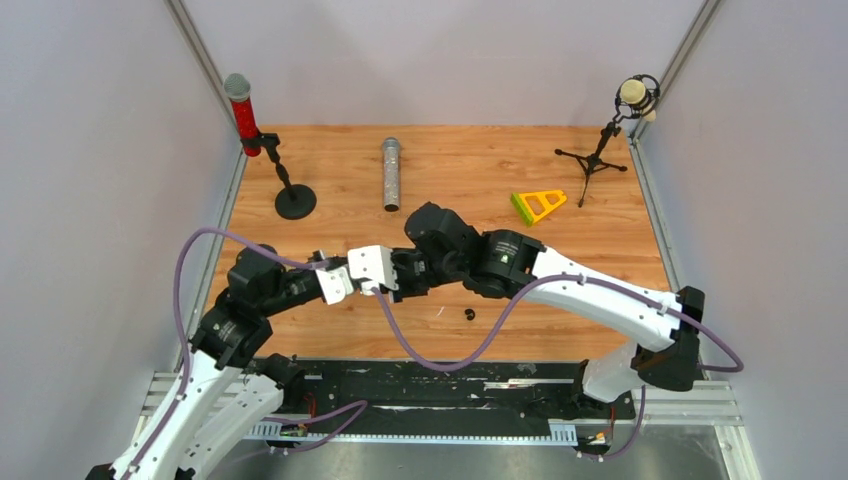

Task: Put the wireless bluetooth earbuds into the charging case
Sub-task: Place the earbud at the center of the board.

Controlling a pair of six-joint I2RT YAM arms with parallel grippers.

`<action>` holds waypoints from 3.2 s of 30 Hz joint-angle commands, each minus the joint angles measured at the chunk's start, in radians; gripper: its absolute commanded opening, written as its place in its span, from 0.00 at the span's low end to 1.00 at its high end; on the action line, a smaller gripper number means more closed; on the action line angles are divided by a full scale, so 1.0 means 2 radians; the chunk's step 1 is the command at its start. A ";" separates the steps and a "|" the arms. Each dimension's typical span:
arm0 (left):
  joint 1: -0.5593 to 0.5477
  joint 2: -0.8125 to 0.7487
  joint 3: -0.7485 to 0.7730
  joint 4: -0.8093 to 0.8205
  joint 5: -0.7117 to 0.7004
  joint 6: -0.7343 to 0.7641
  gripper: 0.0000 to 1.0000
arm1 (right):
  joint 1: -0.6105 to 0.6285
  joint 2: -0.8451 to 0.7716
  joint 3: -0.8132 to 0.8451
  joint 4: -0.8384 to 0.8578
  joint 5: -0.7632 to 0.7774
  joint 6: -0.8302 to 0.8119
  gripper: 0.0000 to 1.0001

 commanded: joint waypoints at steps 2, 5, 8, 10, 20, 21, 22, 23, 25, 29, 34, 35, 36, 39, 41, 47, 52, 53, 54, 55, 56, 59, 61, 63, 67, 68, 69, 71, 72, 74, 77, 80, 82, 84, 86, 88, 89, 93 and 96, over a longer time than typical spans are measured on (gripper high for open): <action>0.003 0.033 -0.011 0.011 -0.025 0.000 0.00 | -0.005 -0.064 -0.043 0.049 -0.067 0.029 0.00; 0.003 0.043 -0.009 0.015 -0.027 0.004 0.00 | -0.021 -0.080 -0.064 0.065 -0.073 0.046 0.00; 0.003 0.055 -0.004 0.022 -0.031 -0.006 0.00 | -0.052 -0.091 -0.079 0.077 -0.103 0.079 0.00; 0.003 0.058 -0.002 0.026 -0.034 -0.012 0.00 | -0.088 -0.098 -0.090 0.083 -0.135 0.111 0.00; 0.003 0.048 -0.001 0.036 -0.028 0.021 0.00 | -0.191 -0.114 -0.174 0.156 -0.211 0.276 0.00; 0.003 0.044 -0.002 0.037 -0.024 0.028 0.00 | -0.198 -0.116 -0.180 0.181 -0.208 0.299 0.00; 0.003 0.043 -0.003 0.036 -0.017 0.032 0.00 | -0.202 -0.115 -0.184 0.194 -0.206 0.313 0.00; 0.003 0.042 -0.005 0.035 -0.014 0.036 0.00 | -0.203 -0.113 -0.185 0.197 -0.199 0.320 0.00; 0.003 0.049 -0.003 0.013 -0.001 0.040 0.00 | -0.204 -0.106 -0.184 0.197 -0.190 0.324 0.00; 0.003 0.075 -0.004 -0.053 0.048 0.054 0.00 | -0.204 -0.104 -0.190 0.197 -0.163 0.343 0.00; 0.003 0.133 -0.015 -0.101 0.105 0.114 0.00 | -0.207 -0.126 -0.207 0.198 -0.107 0.343 0.00; 0.002 0.145 -0.011 -0.101 0.109 0.122 0.00 | -0.211 -0.132 -0.213 0.198 -0.104 0.342 0.00; 0.002 0.168 -0.007 -0.099 0.110 0.137 0.00 | -0.215 -0.137 -0.219 0.199 -0.100 0.343 0.00; -0.007 0.202 0.015 -0.067 0.093 0.142 0.00 | -0.234 -0.149 -0.243 0.203 -0.109 0.363 0.00; -0.016 0.206 0.024 -0.034 0.063 0.137 0.00 | -0.249 -0.156 -0.262 0.210 -0.120 0.386 0.00; -0.037 0.154 0.029 0.078 0.014 0.105 0.00 | -0.294 -0.157 -0.282 0.235 -0.085 0.475 0.00; -0.074 0.113 0.061 0.116 0.019 0.076 0.00 | -0.299 -0.126 -0.299 0.352 -0.154 0.541 0.00; -0.083 0.116 0.069 0.117 0.016 0.056 0.00 | -0.299 -0.114 -0.304 0.389 -0.187 0.562 0.00; -0.086 0.117 0.082 0.118 0.012 0.043 0.00 | -0.299 -0.102 -0.305 0.418 -0.214 0.582 0.00; -0.087 0.119 0.087 0.120 0.010 0.024 0.00 | -0.299 -0.086 -0.304 0.439 -0.246 0.605 0.00; -0.088 0.118 0.092 0.121 0.003 0.016 0.00 | -0.299 -0.079 -0.304 0.454 -0.265 0.614 0.00; -0.088 0.113 0.099 0.117 -0.021 -0.005 0.00 | -0.296 -0.075 -0.304 0.467 -0.273 0.619 0.00; -0.088 0.112 0.102 0.117 -0.049 -0.007 0.00 | -0.291 -0.084 -0.304 0.458 -0.259 0.602 0.00; -0.088 0.114 0.102 0.122 -0.083 -0.003 0.00 | -0.281 -0.093 -0.302 0.445 -0.251 0.573 0.00; -0.088 0.111 0.100 0.124 -0.112 0.006 0.00 | -0.269 -0.098 -0.300 0.416 -0.253 0.545 0.00; -0.088 0.109 0.098 0.121 -0.112 0.006 0.00 | -0.270 -0.092 -0.298 0.386 -0.242 0.545 0.00; -0.088 0.107 0.098 0.117 -0.113 0.004 0.00 | -0.273 -0.079 -0.295 0.361 -0.239 0.544 0.00; -0.088 0.104 0.094 0.113 -0.116 -0.001 0.00 | -0.276 -0.043 -0.283 0.304 -0.263 0.546 0.00; -0.088 0.102 0.091 0.111 -0.117 -0.002 0.00 | -0.275 -0.024 -0.280 0.296 -0.287 0.549 0.00; -0.088 0.099 0.086 0.108 -0.122 -0.004 0.00 | -0.271 0.008 -0.283 0.294 -0.330 0.565 0.00; -0.088 0.096 0.084 0.104 -0.124 -0.005 0.00 | -0.266 0.041 -0.282 0.285 -0.352 0.567 0.00; -0.088 0.093 0.081 0.104 -0.125 -0.004 0.00 | -0.263 0.082 -0.271 0.255 -0.362 0.550 0.00; -0.088 0.091 0.080 0.104 -0.126 -0.004 0.00 | -0.260 0.111 -0.257 0.226 -0.379 0.538 0.00; -0.088 0.089 0.078 0.101 -0.126 -0.003 0.00 | -0.257 0.132 -0.247 0.199 -0.380 0.529 0.00; -0.088 0.087 0.075 0.100 -0.127 -0.002 0.00 | -0.256 0.144 -0.244 0.183 -0.365 0.528 0.00; -0.088 0.087 0.073 0.101 -0.127 -0.001 0.00 | -0.257 0.148 -0.233 0.154 -0.322 0.519 0.00; -0.088 0.087 0.072 0.101 -0.128 -0.001 0.00 | -0.258 0.147 -0.219 0.126 -0.292 0.509 0.00; -0.088 0.085 0.070 0.102 -0.127 0.004 0.00 | -0.269 0.136 -0.168 0.041 -0.220 0.444 0.00; -0.088 0.083 0.067 0.102 -0.127 0.008 0.00 | -0.292 0.131 -0.124 -0.046 -0.123 0.381 0.00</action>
